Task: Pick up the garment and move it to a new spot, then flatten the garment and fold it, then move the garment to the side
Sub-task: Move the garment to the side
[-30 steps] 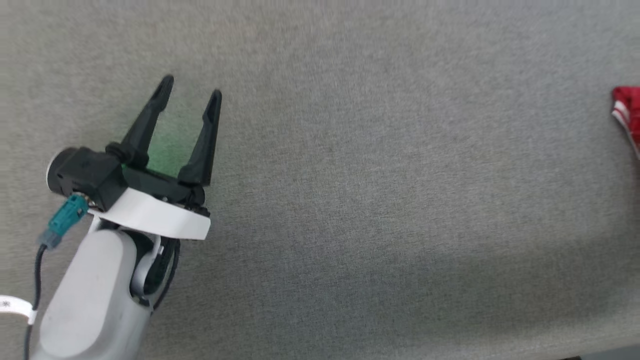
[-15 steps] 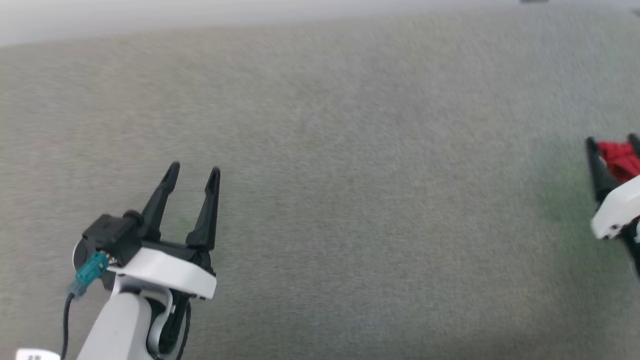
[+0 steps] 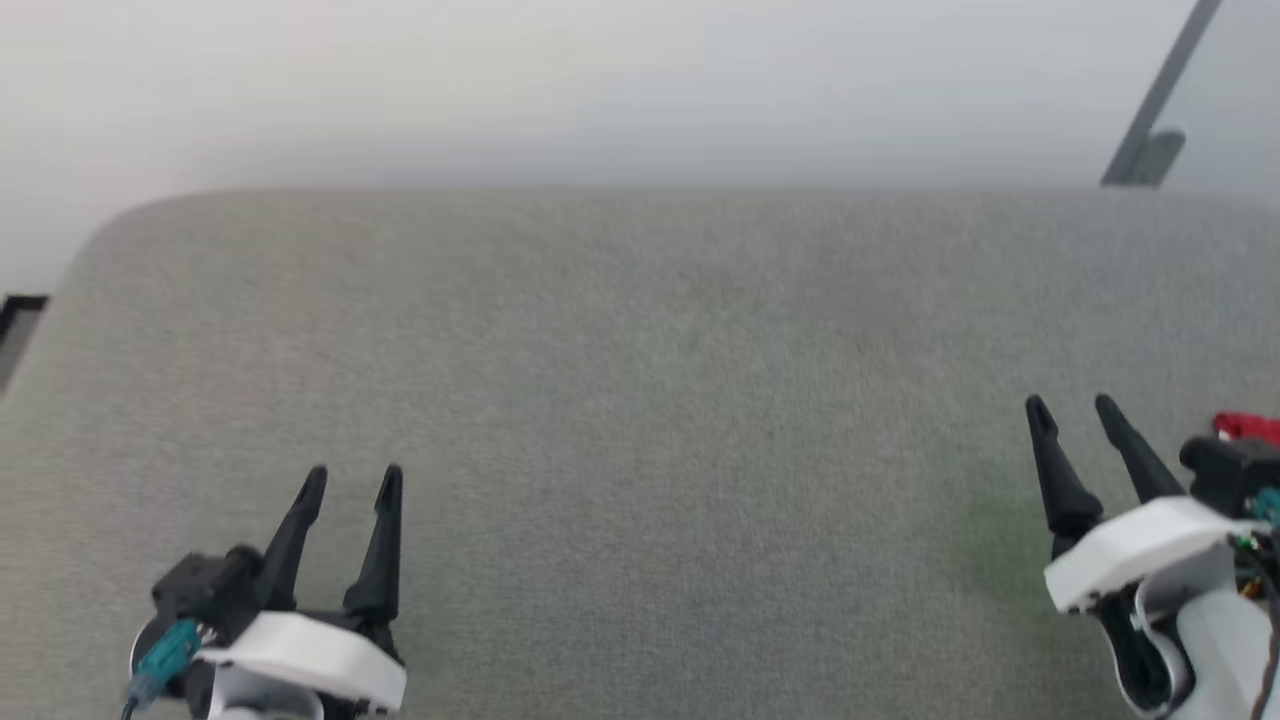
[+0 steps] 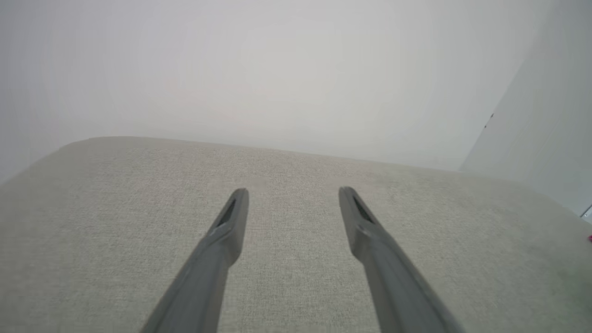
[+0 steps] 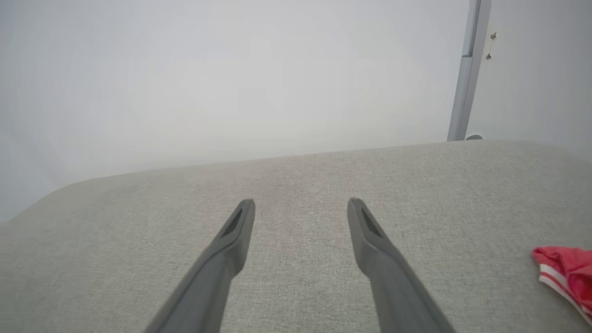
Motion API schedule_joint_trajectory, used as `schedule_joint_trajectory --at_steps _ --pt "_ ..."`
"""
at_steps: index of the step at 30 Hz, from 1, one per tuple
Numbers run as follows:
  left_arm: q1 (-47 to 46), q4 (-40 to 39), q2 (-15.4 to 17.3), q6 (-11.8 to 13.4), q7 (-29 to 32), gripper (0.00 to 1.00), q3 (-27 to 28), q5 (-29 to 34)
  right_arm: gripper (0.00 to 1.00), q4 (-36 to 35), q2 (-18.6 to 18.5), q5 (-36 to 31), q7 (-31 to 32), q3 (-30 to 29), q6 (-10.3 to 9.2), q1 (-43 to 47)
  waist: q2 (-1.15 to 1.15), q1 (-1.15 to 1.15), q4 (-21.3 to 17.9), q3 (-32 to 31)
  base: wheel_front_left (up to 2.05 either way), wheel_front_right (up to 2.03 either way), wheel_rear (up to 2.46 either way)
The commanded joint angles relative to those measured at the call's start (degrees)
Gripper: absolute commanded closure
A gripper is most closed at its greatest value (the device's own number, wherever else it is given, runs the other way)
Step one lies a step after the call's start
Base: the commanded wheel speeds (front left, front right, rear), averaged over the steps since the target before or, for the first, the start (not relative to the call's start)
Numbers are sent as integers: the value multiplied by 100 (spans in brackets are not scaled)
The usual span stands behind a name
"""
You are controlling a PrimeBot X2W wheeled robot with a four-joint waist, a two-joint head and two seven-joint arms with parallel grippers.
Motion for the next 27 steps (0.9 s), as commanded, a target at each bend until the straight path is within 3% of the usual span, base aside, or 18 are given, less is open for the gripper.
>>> schedule_joint_trajectory --at_steps 1,14,27 --pt "160 -13 -41 6 -28 0 73 77 0 -129 25 -28 -96 -51 -6 229 0 0 131 -261 0 0 0" --pt "704 -397 -166 6 -28 0 497 201 0 -1101 295 -509 -165 -671 -5 1007 0 0 111 -444 0 0 0" --pt "1223 -941 -330 5 -28 0 539 352 0 -1977 473 -787 -4 -1244 -5 1574 0 0 172 -388 0 0 0"
